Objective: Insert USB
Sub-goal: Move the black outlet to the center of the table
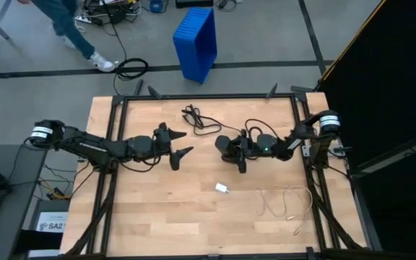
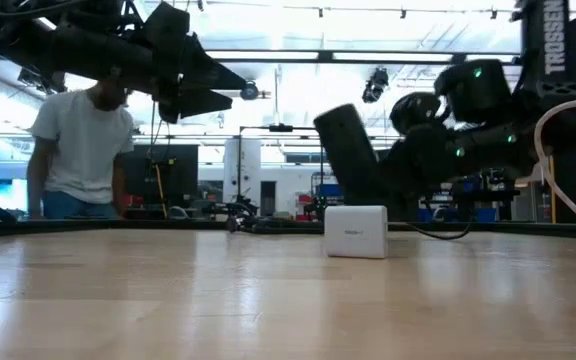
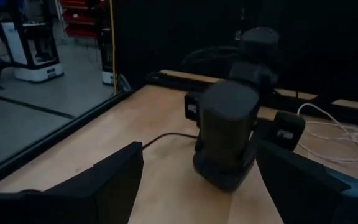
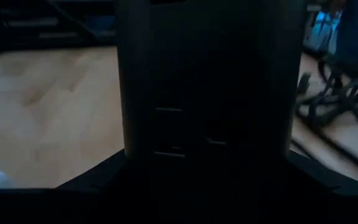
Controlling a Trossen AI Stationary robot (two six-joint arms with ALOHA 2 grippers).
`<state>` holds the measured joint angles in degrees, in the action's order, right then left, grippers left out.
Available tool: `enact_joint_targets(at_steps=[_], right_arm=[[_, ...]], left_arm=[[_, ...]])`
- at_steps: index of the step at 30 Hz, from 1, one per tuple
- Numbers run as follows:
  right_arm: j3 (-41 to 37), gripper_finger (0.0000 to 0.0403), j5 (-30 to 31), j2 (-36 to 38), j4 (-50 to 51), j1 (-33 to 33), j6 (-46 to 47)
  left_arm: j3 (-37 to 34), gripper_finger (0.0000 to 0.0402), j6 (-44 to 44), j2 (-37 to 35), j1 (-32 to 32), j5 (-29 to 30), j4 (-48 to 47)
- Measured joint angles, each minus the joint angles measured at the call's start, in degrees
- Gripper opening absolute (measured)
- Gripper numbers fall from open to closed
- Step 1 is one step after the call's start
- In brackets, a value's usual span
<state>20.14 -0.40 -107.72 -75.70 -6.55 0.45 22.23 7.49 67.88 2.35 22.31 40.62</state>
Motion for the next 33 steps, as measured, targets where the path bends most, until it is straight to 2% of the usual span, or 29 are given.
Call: enact_joint_targets(at_steps=[7,12,21,30,33], right_arm=[[3.1,0.0253,-6.0,-10.1,-11.7,-1.6,1.8],[4.4,0.0251,-9.1,-13.2,-13.3,-3.8,1.9],[4.3,0.0241,-13.4,-13.6,-12.1,-6.4,1.1],[4.2,0.0240,-12.7,-13.7,-13.0,-6.8,2.8],[4.1,0.0276,-12.4,-13.9,-11.9,-6.8,4.0]], left_arm=[[0.0,0.0293,-1.3,0.5,0.0,-0.6,-0.3],[0.0,0.0293,-1.3,0.5,0.0,-0.6,-0.5],[0.0,0.0293,-1.1,0.5,0.0,-0.6,-1.2],[0.0,0.0294,0.2,0.5,0.0,-0.6,-3.0],[0.0,0.0294,0.3,0.5,0.0,-0.6,-3.1]])
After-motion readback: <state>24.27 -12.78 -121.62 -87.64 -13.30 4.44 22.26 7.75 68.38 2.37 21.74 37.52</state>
